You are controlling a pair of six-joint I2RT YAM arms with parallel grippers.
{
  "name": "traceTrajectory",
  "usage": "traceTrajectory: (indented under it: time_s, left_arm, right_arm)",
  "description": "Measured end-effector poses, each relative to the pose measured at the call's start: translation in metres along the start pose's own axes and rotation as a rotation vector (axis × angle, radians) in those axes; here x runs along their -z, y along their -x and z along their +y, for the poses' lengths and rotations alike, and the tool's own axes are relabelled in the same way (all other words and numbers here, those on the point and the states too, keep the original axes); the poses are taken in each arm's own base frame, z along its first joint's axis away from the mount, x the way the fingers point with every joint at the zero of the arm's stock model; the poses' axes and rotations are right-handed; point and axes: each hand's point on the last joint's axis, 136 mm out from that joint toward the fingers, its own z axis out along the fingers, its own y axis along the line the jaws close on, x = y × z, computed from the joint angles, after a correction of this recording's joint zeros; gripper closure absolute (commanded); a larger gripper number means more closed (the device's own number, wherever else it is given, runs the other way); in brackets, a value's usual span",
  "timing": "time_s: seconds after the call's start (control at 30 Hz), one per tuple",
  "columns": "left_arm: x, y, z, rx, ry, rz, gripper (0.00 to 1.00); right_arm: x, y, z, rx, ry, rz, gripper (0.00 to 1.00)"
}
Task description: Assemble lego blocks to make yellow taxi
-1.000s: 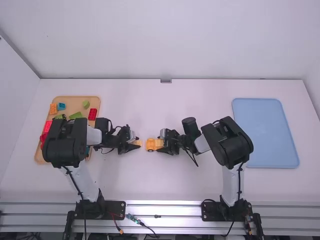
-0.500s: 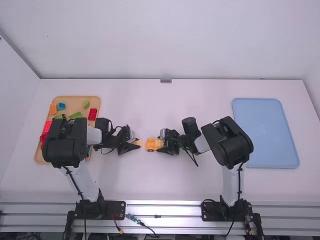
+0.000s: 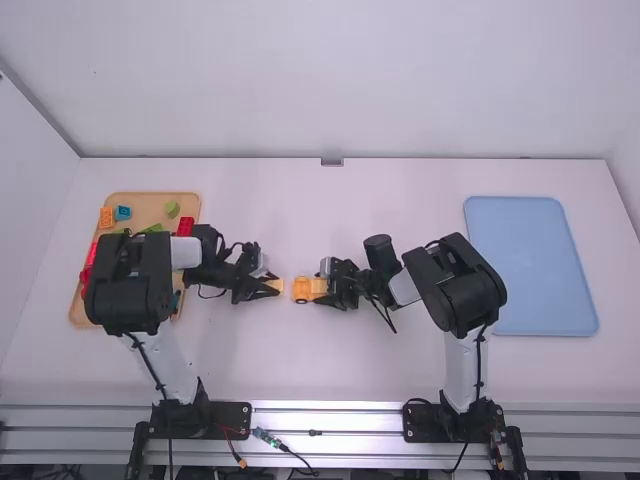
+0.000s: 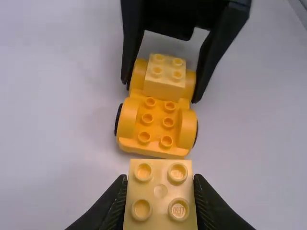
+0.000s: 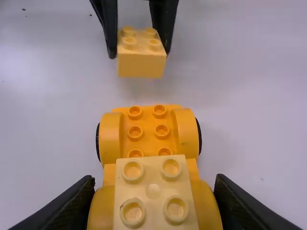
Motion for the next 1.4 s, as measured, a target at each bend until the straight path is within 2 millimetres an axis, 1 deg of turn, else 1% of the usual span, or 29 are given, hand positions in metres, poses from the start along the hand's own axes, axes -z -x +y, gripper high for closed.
traceTrajectory:
  time_s: [0.13, 0.2, 0.33, 0.43, 0.53, 0.6, 0.73, 0.93, 1.17, 1.4]
  left_arm:
    - [0.000, 0.010, 0.000, -0.070, -0.023, -0.015, 0.88]
    - [-0.001, 0.014, 0.000, -0.093, -0.029, -0.018, 0.88]
    - [-0.010, 0.024, 0.003, -0.170, -0.046, -0.018, 0.91]
    - [-0.020, 0.029, 0.011, -0.213, -0.035, -0.001, 0.92]
    - [-0.031, 0.030, 0.015, -0.229, -0.031, 0.032, 0.94]
    - [-0.039, 0.031, 0.013, -0.233, -0.044, 0.055, 0.94]
    - [-0.047, 0.033, 0.008, -0.232, -0.064, 0.062, 0.96]
    - [-0.052, 0.032, 0.016, -0.252, -0.016, 0.047, 0.97]
    - [-0.055, 0.030, 0.012, -0.203, -0.005, 0.009, 0.97]
    - [-0.054, 0.030, 0.007, -0.153, -0.020, 0.040, 0.98]
  right_arm:
    - [0.000, 0.000, 0.000, 0.000, -0.001, 0.000, 0.38]
    - [0.000, 0.000, 0.000, 0.000, -0.001, 0.000, 0.38]
    - [0.000, 0.000, 0.000, 0.000, -0.001, 0.001, 0.37]
    - [0.000, 0.000, 0.000, 0.000, -0.001, 0.001, 0.37]
    - [0.000, 0.000, 0.000, 0.000, -0.001, 0.001, 0.37]
    - [0.000, 0.000, 0.000, 0.000, -0.001, 0.001, 0.37]
    - [0.000, 0.000, 0.000, 0.000, -0.001, 0.001, 0.37]
    - [0.000, 0.000, 0.000, 0.000, -0.001, 0.001, 0.37]
    - [0.000, 0.000, 0.000, -0.001, 0.001, 0.000, 0.37]
    - [0.000, 0.000, 0.003, -0.005, 0.013, -0.003, 0.37]
